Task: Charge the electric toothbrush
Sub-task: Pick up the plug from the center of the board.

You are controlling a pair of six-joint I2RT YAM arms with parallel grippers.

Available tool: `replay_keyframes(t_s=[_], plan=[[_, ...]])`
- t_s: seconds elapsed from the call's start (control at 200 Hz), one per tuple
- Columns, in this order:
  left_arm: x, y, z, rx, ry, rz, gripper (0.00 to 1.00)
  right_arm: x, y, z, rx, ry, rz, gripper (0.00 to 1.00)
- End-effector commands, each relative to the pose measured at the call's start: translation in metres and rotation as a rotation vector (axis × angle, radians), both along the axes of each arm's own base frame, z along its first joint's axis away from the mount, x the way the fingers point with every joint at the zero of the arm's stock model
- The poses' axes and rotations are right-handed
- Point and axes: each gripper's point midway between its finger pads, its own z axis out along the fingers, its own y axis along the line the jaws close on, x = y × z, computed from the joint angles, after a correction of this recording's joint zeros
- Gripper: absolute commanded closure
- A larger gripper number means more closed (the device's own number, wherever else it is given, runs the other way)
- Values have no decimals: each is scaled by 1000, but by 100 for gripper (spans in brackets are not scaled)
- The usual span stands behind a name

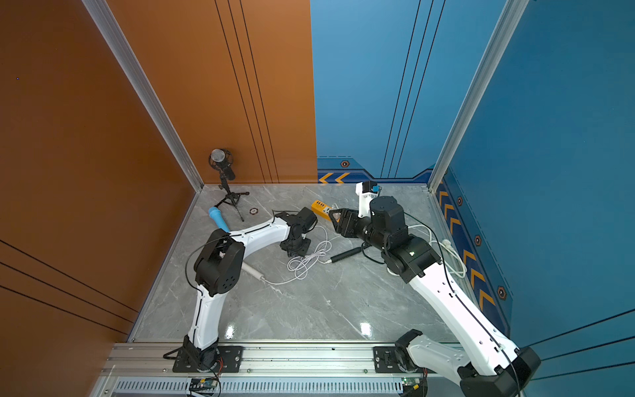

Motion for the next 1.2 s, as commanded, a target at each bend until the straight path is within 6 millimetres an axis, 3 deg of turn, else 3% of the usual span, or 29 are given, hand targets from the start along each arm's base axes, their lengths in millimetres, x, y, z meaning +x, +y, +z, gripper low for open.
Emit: replay_keyframes(t_s=[0.0,0.115,0.2,0.315,0.485,0.626,0.706,0.926,1.196], plan=[[-8,4,-3,19,32,-5,65,2,-5,-4,-17,13,-27,40],[5,4,38,-17,-66,1,75,7,-13,-6,-5,36,-67,40],[19,5,92,-38,-203,-14,78,11,-17,-10,26,76,-52,40],[26,-1,168,-85,-408,-94,84,14,-4,-10,45,99,50,40],[-3,-44,261,-238,-693,-358,80,8,31,1,43,70,257,40],[-32,-72,314,-372,-869,-503,79,2,58,9,28,35,374,40],[-41,-79,328,-408,-908,-546,79,8,63,6,19,33,359,40],[-55,-89,331,-384,-958,-624,83,19,65,7,51,60,324,39],[-50,-87,321,-375,-944,-607,87,32,30,27,115,32,209,40]])
